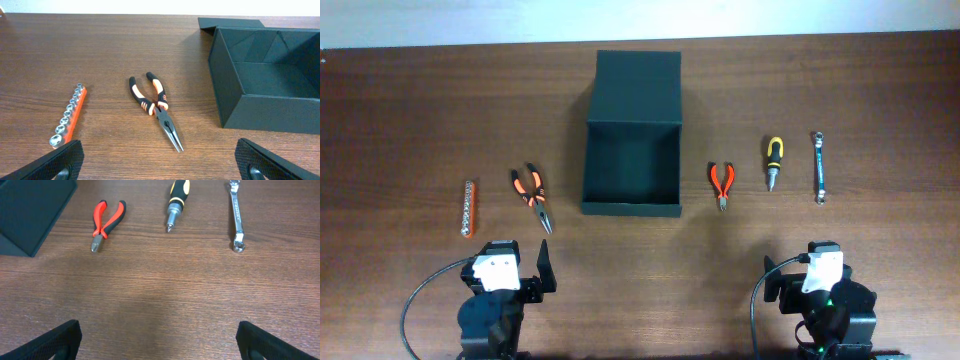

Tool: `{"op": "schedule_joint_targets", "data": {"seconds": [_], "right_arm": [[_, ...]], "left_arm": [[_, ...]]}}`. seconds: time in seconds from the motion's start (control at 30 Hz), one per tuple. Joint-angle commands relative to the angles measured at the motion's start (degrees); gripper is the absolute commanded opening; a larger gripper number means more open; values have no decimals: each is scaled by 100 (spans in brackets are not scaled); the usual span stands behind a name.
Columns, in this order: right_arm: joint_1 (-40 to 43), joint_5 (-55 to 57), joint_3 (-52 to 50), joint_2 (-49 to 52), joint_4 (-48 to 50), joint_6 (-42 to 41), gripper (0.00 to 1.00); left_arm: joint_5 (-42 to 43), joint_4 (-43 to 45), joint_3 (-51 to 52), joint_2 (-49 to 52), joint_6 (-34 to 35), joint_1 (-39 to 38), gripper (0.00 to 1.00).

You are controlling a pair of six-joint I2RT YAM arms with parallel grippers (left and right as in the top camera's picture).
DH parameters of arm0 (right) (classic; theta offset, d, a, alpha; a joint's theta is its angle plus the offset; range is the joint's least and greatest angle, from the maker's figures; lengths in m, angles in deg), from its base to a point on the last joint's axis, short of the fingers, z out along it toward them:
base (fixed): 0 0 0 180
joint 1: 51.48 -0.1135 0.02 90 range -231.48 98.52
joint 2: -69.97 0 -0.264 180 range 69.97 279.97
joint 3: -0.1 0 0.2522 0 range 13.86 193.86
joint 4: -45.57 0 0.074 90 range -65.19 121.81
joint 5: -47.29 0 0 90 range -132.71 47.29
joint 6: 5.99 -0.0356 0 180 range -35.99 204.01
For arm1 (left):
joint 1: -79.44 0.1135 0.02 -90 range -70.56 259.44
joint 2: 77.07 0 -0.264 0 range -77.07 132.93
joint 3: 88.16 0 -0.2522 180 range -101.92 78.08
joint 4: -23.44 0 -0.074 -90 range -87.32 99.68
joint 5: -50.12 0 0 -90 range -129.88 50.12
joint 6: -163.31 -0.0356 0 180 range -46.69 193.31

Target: Pack container

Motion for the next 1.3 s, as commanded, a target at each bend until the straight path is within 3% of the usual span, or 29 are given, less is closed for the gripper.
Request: {"op": "schedule_joint_targets", "data": {"seconds": [0.0, 1.13, 1.27], "right_arm": [[37, -11, -42, -59, -7, -44, 99], [37, -11, -42, -61, -7, -44, 99], [37, -11, -42, -59, -7, -44, 99]], "left_arm": [[-44, 20, 26, -55, 72, 24, 99], [-214, 109, 28, -55, 9, 24, 99], [90, 291, 28, -55, 33, 17, 99]]}}
